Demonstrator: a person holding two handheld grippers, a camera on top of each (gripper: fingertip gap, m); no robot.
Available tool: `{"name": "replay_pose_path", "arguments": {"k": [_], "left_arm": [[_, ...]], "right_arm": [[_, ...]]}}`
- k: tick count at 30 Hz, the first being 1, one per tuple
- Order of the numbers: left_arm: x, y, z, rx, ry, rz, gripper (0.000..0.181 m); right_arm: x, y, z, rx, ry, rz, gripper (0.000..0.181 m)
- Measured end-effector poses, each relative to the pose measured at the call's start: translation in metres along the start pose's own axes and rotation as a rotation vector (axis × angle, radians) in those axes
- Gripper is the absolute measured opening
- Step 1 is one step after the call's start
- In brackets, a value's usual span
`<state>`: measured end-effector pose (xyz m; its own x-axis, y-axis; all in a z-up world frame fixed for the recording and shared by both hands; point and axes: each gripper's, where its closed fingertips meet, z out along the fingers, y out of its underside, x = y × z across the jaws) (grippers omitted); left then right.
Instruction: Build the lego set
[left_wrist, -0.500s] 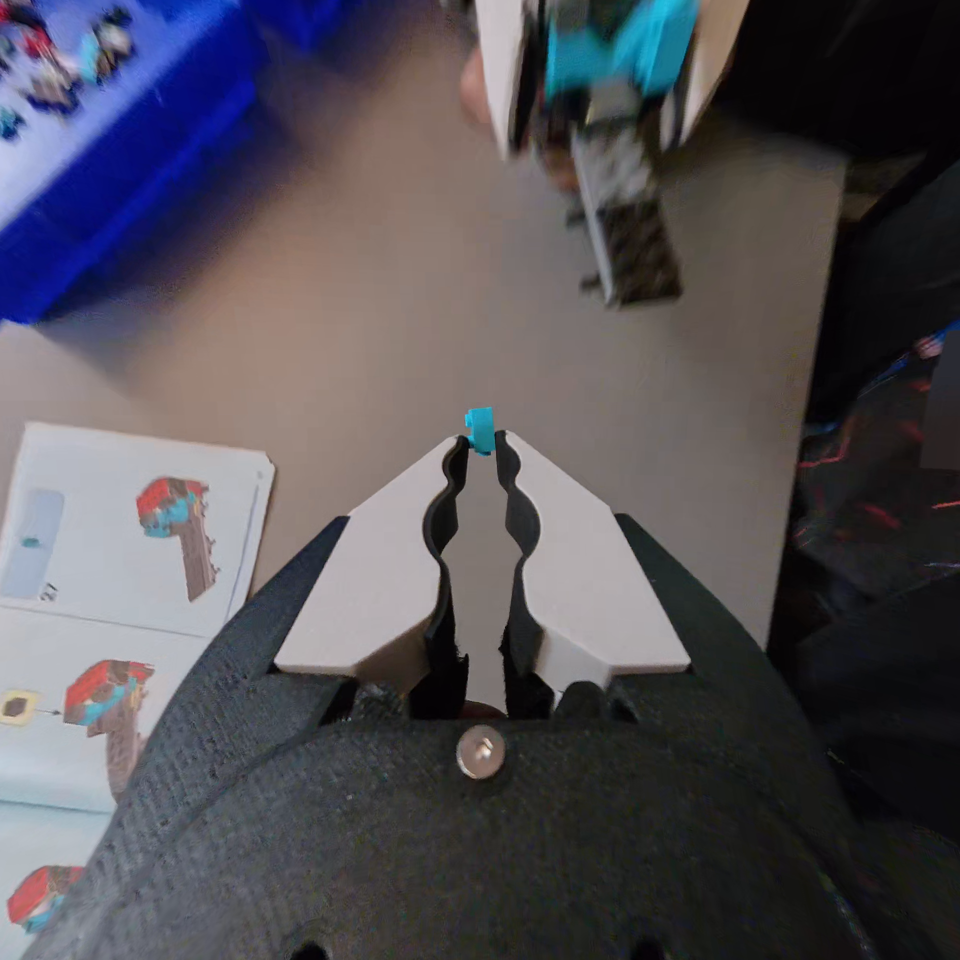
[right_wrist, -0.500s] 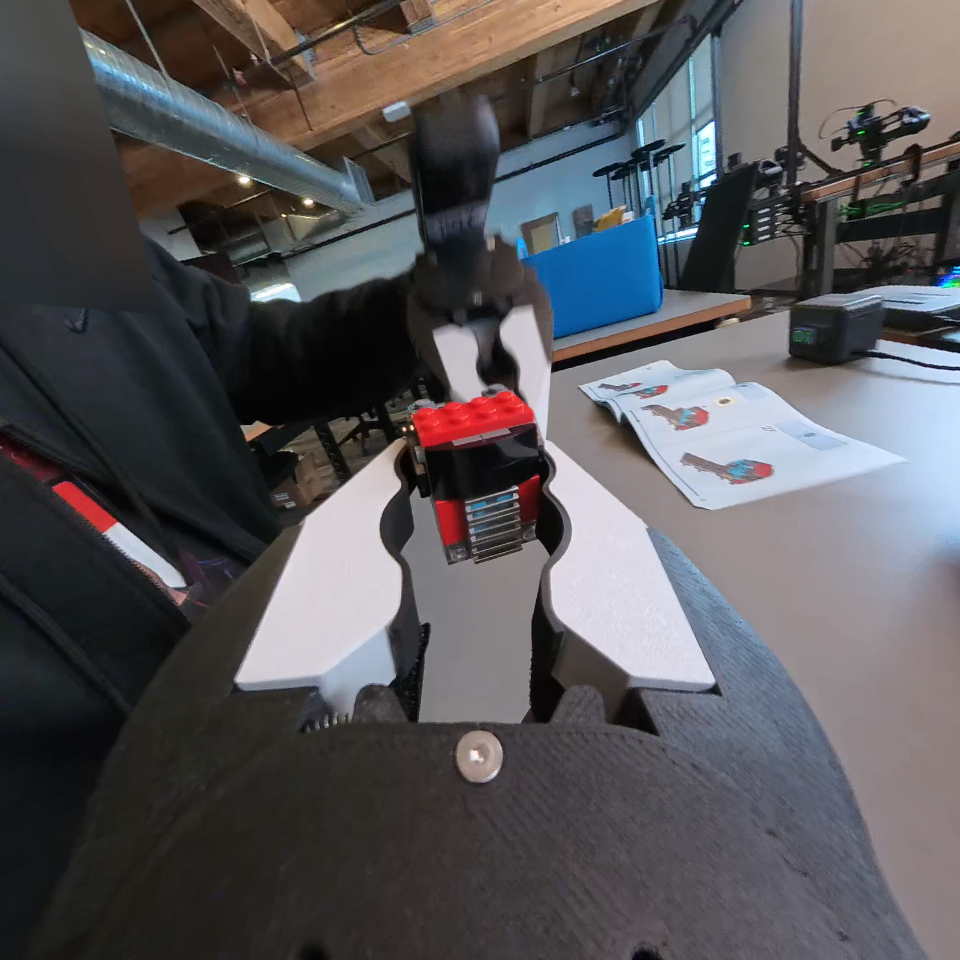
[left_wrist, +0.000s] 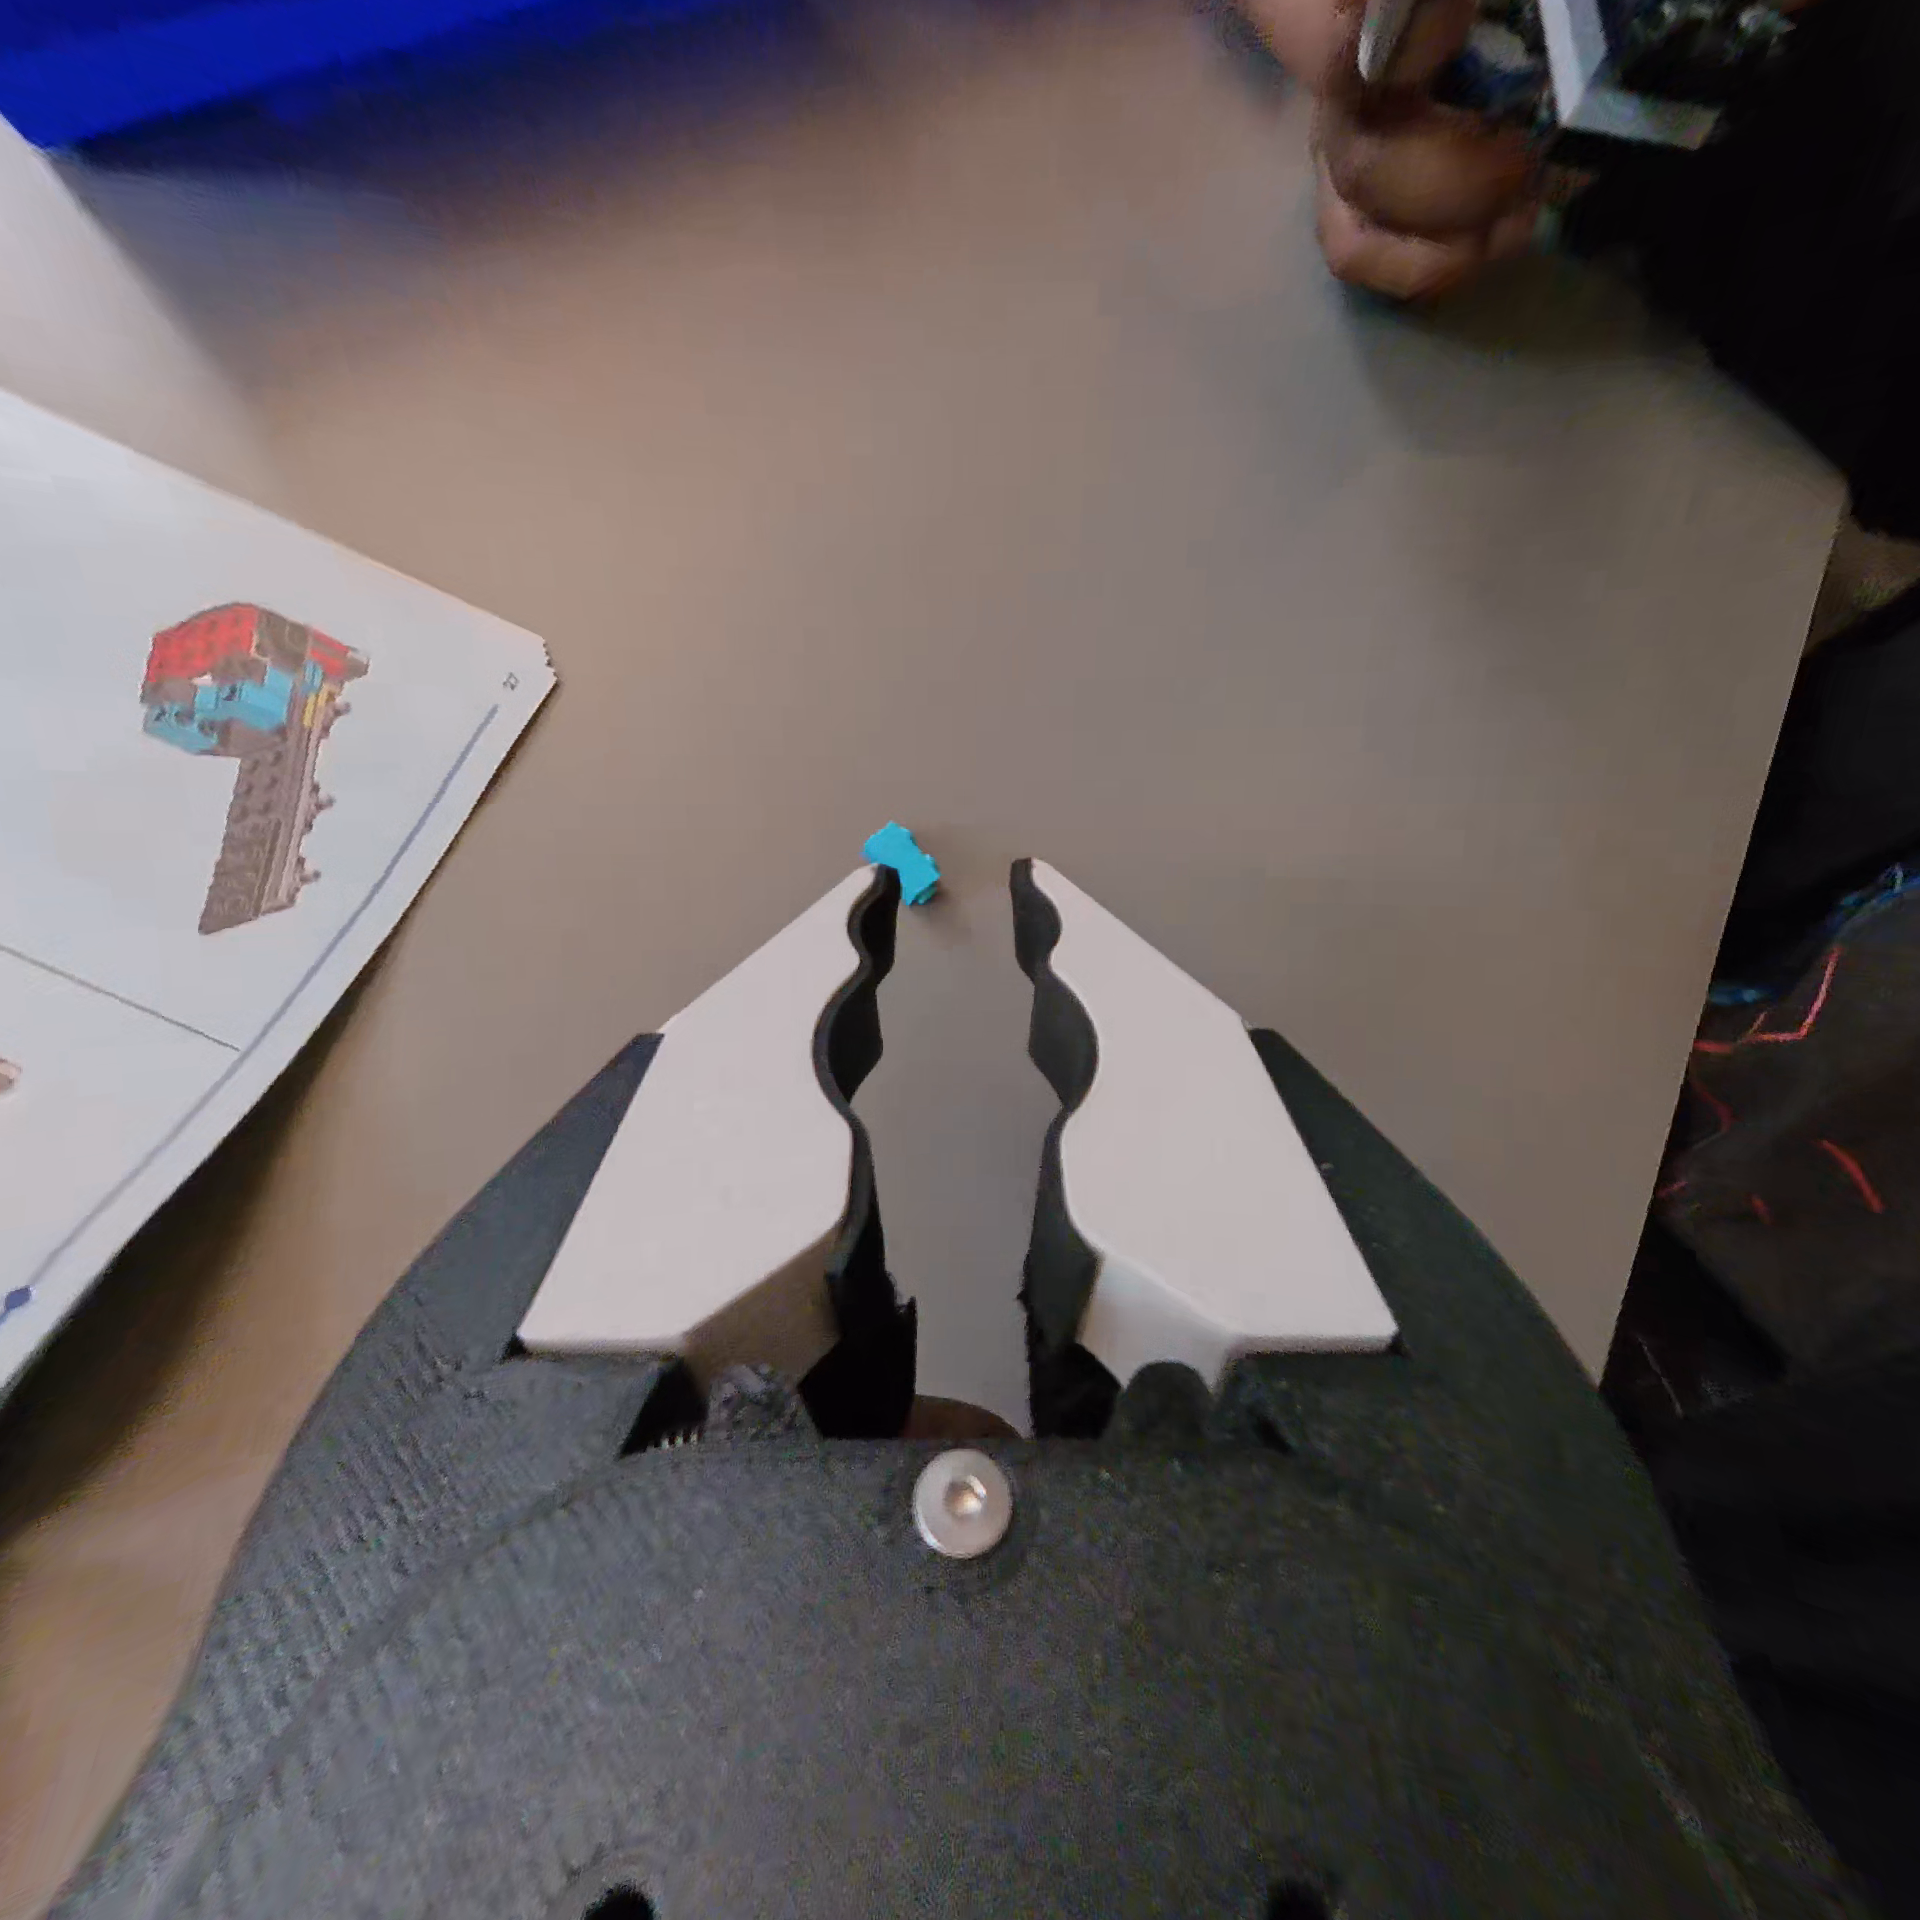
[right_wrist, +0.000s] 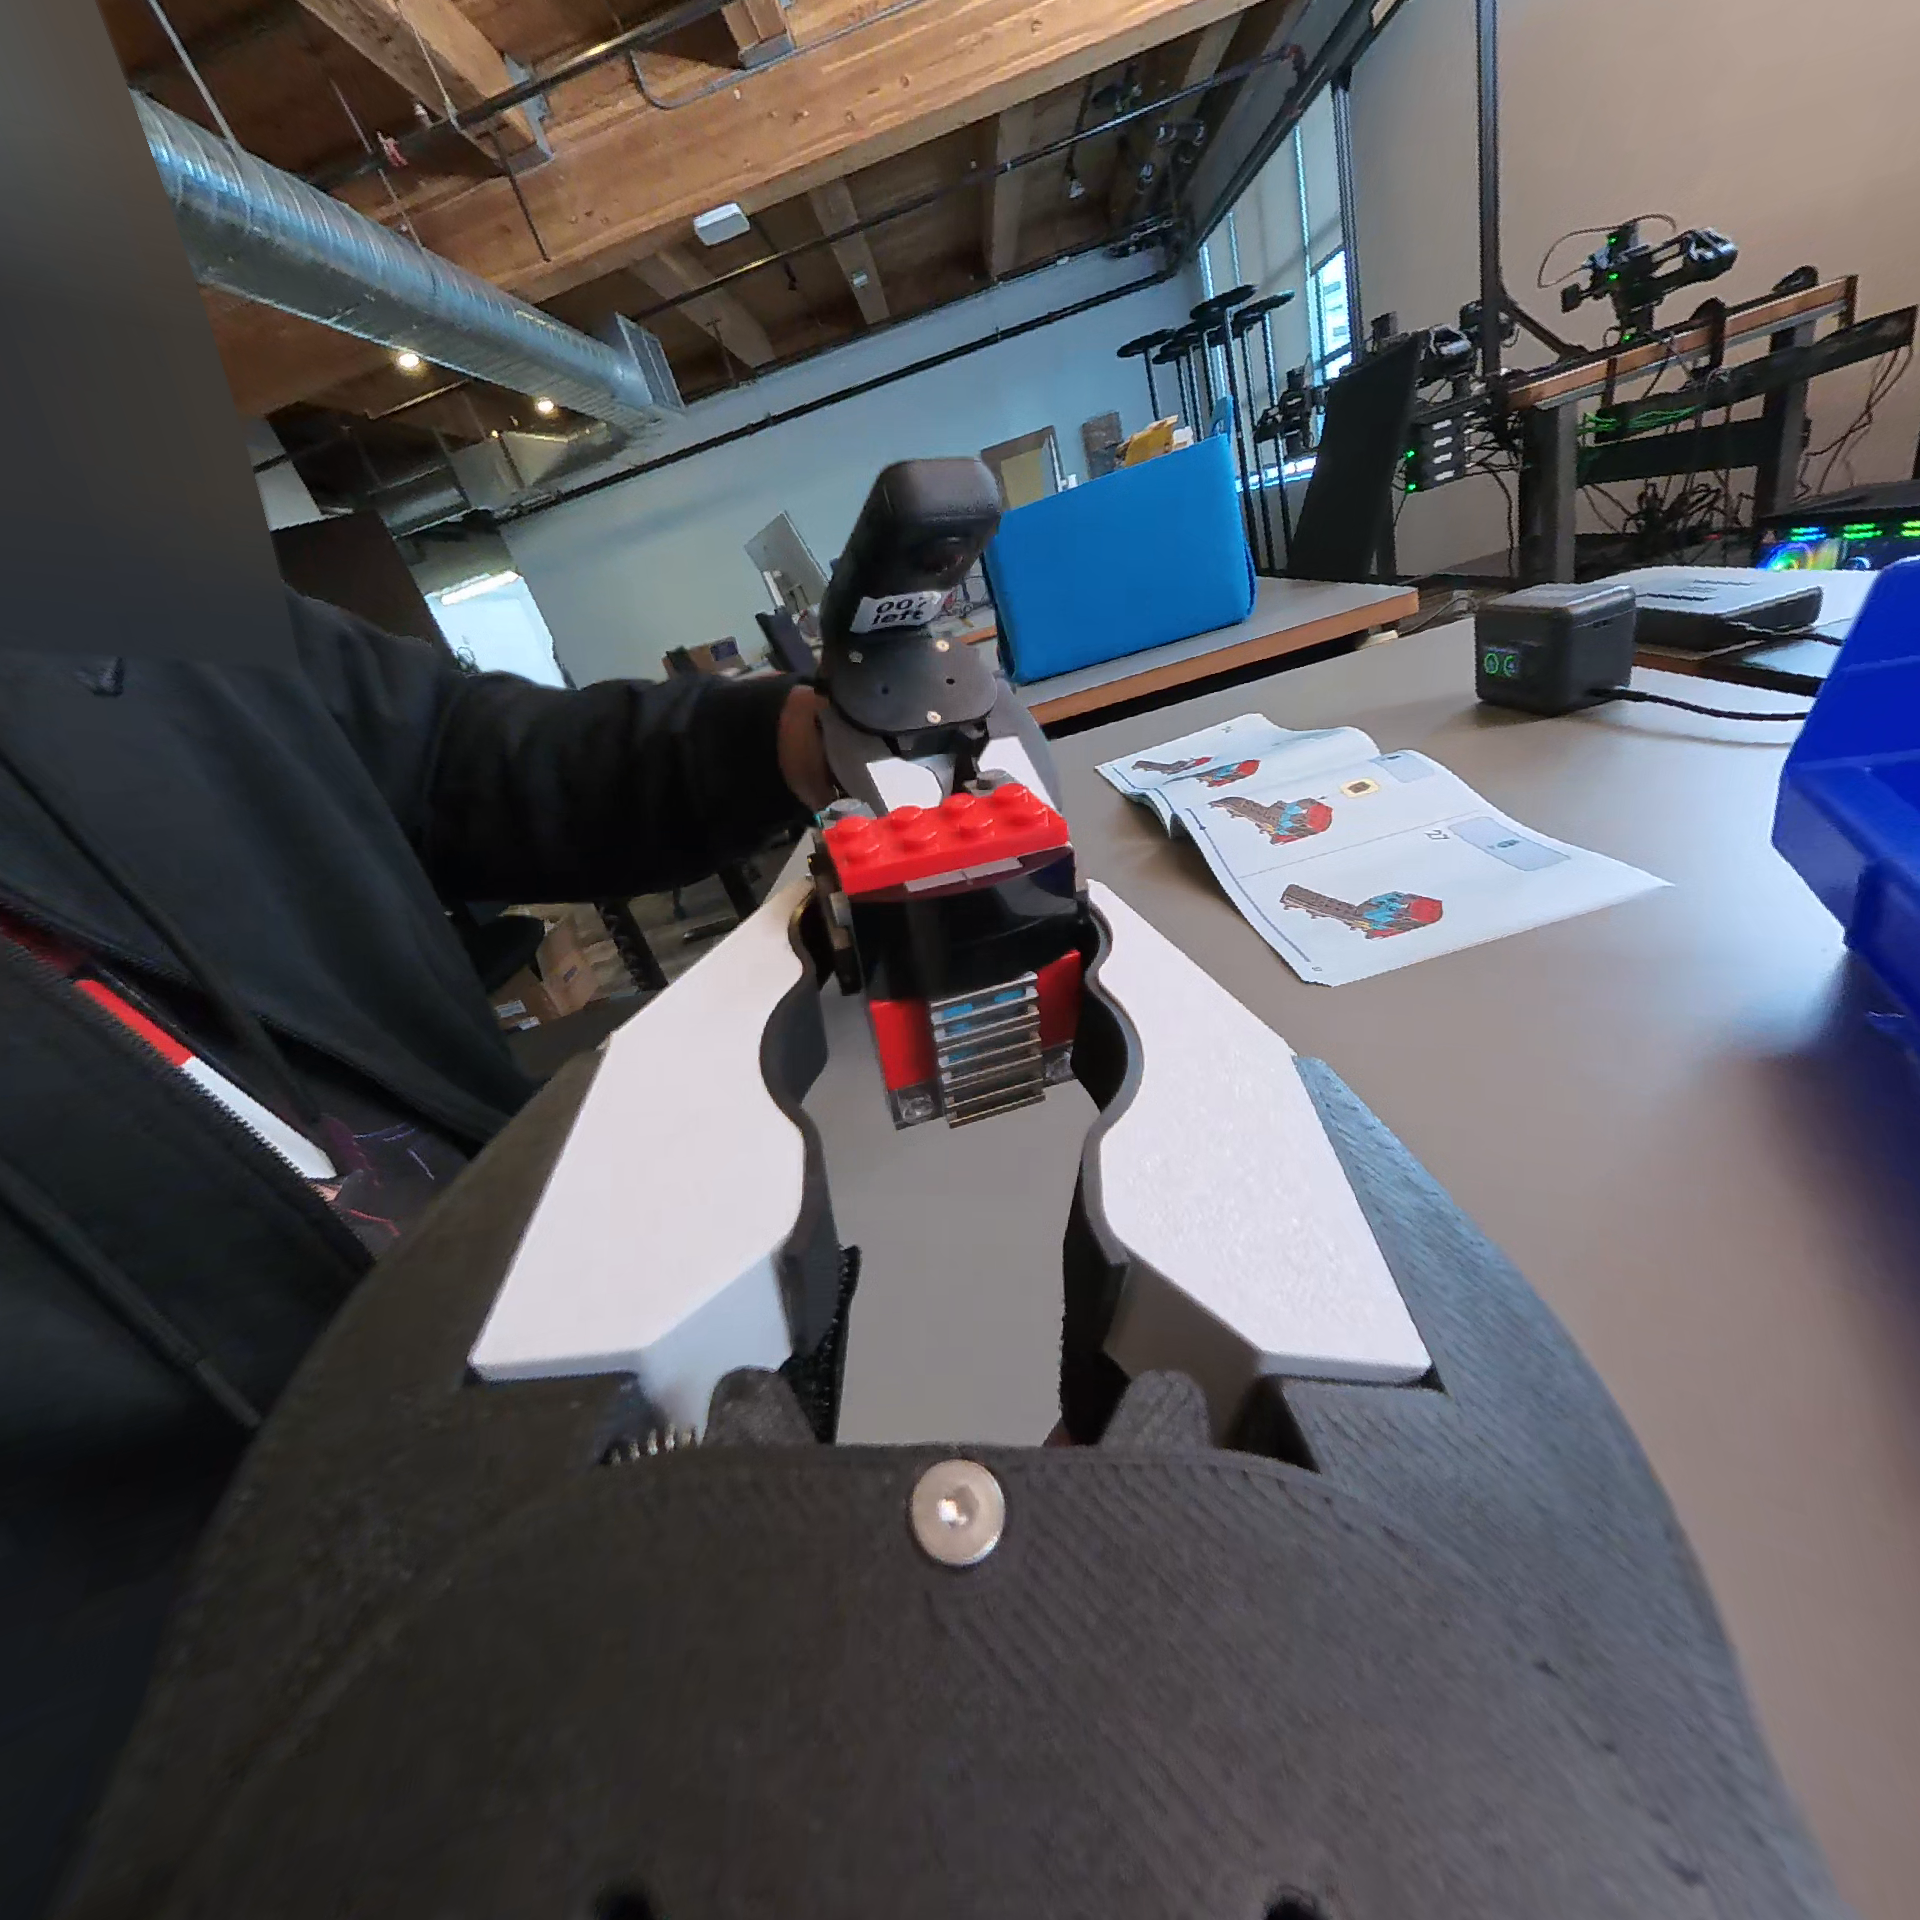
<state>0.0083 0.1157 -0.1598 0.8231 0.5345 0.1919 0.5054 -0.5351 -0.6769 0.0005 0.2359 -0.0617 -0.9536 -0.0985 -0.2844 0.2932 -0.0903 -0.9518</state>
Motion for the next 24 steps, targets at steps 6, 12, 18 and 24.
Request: {"name": "replay_pose_path", "arguments": {"k": [6, 12, 18, 24], "left_arm": [[-0.014, 0.019, 0.014, -0.059, -0.147, -0.101, 0.026], [-0.014, 0.016, 0.020, -0.045, -0.237, -0.007, 0.026], [-0.013, 0.007, 0.026, -0.054, -0.249, 0.052, 0.009], [0.026, -0.054, -0.003, -0.008, 0.021, 0.022, 0.009]], "right_arm": [[0.000, 0.001, 0.002, -0.006, 0.002, 0.000, 0.045], [-0.001, 0.002, 0.002, -0.010, 0.001, -0.005, 0.044], [-0.004, 0.003, 0.004, -0.016, -0.009, -0.021, 0.045], [-0.010, 0.005, 0.007, -0.026, -0.028, -0.039, 0.045]]}}
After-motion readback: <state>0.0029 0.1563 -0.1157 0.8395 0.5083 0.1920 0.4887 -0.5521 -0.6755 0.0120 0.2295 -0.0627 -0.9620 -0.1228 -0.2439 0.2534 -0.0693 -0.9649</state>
